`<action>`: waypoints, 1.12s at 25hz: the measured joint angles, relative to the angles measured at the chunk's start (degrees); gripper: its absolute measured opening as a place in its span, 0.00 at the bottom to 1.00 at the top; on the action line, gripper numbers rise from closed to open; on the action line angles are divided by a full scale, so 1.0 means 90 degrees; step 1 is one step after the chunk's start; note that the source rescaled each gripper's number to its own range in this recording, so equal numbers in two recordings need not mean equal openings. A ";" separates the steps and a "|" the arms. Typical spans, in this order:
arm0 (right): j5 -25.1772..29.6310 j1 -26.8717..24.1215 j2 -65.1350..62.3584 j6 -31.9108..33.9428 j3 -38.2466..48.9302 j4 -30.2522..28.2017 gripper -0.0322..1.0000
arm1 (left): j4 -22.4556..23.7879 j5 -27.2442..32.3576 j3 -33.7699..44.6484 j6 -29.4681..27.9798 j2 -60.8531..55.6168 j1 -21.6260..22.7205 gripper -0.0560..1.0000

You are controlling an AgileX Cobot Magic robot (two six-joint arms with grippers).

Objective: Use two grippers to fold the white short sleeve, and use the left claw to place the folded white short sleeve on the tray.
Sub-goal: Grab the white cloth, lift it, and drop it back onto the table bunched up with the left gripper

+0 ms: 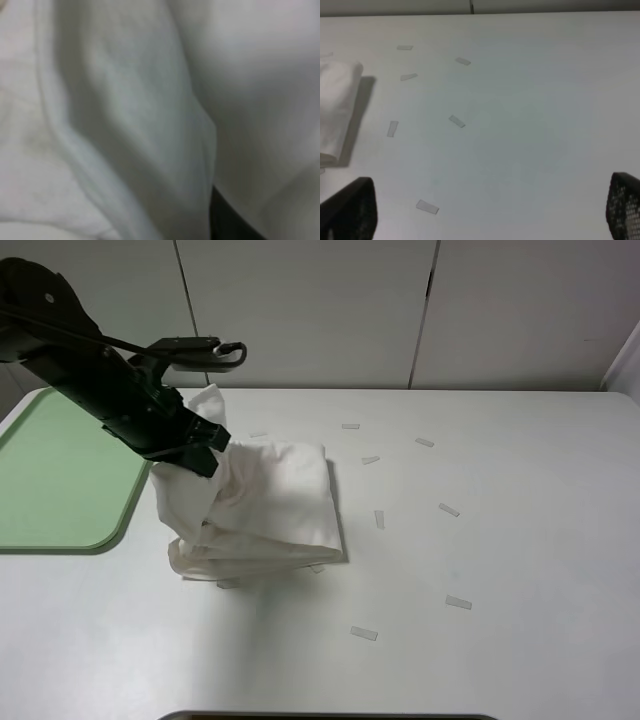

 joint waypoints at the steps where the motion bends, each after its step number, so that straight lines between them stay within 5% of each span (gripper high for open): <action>1: 0.0000 0.0000 0.0000 0.0000 0.0000 0.0000 1.00 | -0.0086 -0.0076 0.0000 0.0005 0.0000 -0.0144 0.16; 10: 0.0000 0.0000 0.0000 0.0000 0.0000 0.0000 1.00 | -0.0876 -0.1037 0.0000 0.0005 0.0013 -0.1280 0.16; 18: 0.0006 0.0000 0.0000 0.0000 0.0000 0.0000 1.00 | -0.1705 -0.1823 0.0000 0.0005 0.0449 -0.1320 0.16; 28: 0.0006 0.0000 0.0000 0.0000 0.0000 0.0007 1.00 | -0.1930 -0.1886 -0.0286 0.0648 0.0747 -0.1638 0.39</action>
